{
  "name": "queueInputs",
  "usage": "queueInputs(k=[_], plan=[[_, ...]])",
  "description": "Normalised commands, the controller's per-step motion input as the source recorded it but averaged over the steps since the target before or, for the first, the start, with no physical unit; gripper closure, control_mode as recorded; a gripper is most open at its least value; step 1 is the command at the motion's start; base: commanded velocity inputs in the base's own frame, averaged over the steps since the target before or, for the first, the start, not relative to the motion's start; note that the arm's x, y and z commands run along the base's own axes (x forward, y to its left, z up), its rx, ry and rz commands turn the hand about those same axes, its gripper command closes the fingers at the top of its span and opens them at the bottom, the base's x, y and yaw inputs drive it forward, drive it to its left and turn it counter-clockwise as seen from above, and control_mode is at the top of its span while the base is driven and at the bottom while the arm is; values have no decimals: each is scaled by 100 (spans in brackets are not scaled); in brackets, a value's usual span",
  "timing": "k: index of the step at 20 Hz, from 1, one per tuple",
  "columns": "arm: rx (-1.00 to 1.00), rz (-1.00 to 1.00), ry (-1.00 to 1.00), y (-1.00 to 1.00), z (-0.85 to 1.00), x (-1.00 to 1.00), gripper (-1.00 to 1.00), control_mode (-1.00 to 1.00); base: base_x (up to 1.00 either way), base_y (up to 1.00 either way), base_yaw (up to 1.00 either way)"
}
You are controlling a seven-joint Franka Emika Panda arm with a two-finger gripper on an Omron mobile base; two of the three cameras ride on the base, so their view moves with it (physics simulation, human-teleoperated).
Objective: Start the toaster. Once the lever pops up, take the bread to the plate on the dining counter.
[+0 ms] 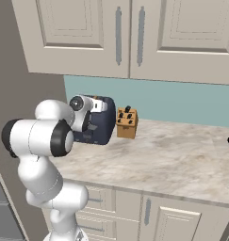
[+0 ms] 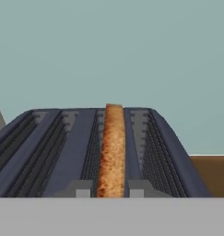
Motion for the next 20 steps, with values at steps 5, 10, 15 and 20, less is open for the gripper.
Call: queueInputs(k=[5, 10, 15, 20], plan=[[0, 0, 0, 0, 4, 0, 100, -100, 0, 0, 0], [0, 0, 0, 0, 20, 0, 100, -100, 0, 0, 0], [0, 0, -2, 0, 25, 0, 100, -100, 0, 0, 0], [0, 0, 0, 0, 38, -5, 100, -100, 0, 0, 0]])
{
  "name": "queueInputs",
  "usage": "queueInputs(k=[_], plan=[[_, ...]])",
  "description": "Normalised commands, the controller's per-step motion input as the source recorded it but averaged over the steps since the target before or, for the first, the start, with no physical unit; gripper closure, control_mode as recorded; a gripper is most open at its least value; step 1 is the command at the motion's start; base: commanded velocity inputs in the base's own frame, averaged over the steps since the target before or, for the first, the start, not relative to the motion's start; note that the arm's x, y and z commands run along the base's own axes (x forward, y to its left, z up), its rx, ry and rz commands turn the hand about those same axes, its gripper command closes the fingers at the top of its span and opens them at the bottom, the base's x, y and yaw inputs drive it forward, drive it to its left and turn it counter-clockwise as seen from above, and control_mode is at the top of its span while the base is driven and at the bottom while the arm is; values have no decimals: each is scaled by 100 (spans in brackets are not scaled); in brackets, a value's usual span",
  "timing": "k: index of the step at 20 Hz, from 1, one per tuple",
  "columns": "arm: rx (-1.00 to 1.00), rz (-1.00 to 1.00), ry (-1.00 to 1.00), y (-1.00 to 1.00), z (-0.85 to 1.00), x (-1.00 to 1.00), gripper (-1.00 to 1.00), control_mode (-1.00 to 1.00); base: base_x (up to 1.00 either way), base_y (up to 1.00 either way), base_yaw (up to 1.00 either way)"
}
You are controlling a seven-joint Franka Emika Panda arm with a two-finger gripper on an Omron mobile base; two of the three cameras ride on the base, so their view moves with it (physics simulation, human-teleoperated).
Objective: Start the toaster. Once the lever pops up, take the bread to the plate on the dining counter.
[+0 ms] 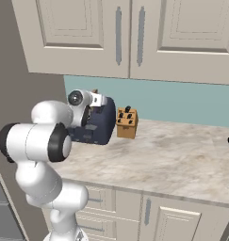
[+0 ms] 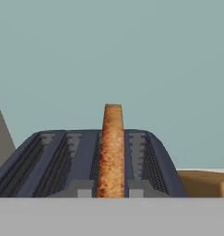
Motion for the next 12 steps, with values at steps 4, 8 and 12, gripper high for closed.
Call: queueInputs(k=[4, 8, 12], plan=[[0, 0, 0, 0, 40, -28, 100, -100, 0, 0, 0], [0, 0, 0, 0, 42, -35, 100, -100, 0, 0, 0], [0, 0, 0, 0, 28, -50, 100, -100, 0, 0, 0]])
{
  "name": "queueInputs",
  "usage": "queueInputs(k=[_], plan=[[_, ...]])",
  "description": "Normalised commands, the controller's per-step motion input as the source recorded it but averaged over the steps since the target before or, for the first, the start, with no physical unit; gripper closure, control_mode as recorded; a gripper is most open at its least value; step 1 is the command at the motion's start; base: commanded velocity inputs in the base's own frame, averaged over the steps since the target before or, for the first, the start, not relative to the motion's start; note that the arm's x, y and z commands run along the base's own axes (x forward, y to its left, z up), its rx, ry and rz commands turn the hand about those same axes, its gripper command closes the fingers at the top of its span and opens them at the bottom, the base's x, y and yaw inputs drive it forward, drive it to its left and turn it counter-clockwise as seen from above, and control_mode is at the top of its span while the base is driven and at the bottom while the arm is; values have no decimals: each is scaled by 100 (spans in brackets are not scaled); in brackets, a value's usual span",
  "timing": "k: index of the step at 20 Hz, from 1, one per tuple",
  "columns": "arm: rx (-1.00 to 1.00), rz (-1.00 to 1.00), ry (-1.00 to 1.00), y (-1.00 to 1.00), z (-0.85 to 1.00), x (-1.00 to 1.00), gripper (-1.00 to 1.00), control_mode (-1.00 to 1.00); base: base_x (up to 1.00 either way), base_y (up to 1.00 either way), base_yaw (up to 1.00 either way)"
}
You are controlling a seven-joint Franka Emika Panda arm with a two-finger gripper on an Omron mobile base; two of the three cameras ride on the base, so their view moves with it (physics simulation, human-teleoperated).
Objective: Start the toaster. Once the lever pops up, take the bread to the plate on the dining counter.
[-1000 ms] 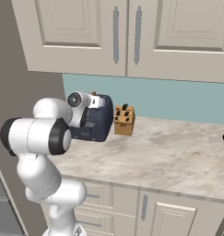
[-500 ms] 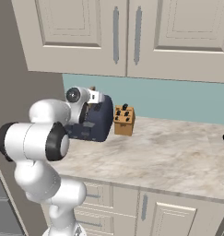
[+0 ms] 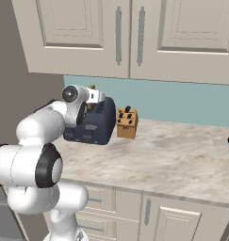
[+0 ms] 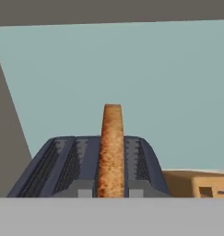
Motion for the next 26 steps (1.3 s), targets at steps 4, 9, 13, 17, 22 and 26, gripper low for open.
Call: queueInputs(k=[4, 9, 13, 17, 22, 26], plan=[[0, 0, 0, 0, 4, -56, 100, -100, 0, 0, 0], [0, 0, 0, 0, 0, -64, 100, -100, 0, 0, 0], [0, 0, 1, 0, 23, -66, 100, -100, 0, 0, 0], [0, 0, 9, 0, 33, -58, 100, -100, 0, 0, 0], [0, 0, 2, 0, 3, -69, 100, -100, 0, 0, 0], [0, 0, 0, -1, 0, -70, 100, -100, 0, 0, 0]])
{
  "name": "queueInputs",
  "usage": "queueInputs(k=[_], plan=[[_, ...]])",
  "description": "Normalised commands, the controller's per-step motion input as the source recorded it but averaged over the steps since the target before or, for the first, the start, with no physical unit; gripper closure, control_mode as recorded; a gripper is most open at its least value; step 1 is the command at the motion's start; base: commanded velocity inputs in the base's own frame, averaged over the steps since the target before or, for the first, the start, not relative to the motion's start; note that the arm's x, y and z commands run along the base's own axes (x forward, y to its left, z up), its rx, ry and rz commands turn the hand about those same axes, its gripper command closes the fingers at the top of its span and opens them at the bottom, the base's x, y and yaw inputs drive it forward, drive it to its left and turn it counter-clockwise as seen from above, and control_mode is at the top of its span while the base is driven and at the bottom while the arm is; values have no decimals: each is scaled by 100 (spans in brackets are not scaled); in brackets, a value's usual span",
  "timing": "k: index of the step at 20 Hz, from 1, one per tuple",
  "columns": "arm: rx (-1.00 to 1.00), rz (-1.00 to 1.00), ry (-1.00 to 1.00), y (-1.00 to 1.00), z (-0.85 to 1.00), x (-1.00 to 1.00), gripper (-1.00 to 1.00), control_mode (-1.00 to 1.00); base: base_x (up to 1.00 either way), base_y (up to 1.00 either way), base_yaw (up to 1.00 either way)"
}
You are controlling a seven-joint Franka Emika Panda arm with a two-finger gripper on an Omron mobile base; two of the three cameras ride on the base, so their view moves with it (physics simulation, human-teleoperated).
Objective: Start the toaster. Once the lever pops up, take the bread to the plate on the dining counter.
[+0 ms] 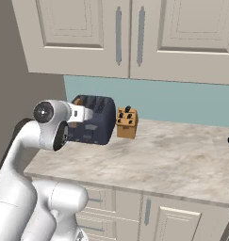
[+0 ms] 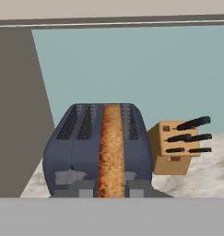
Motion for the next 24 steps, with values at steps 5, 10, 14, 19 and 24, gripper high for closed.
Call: queueInputs(k=[5, 10, 14, 19, 24], plan=[[0, 0, 0, -1, 0, -60, 100, -100, 0, 0, 0], [0, -2, 0, -15, 0, -66, 100, -100, 0, 0, 0], [0, -1, 3, -34, 15, -44, 100, -100, 0, 0, 0], [0, -2, 8, -18, 4, -46, 100, -100, 0, 0, 0], [0, -4, 9, 0, 0, -50, 100, -100, 0, 0, 0]])
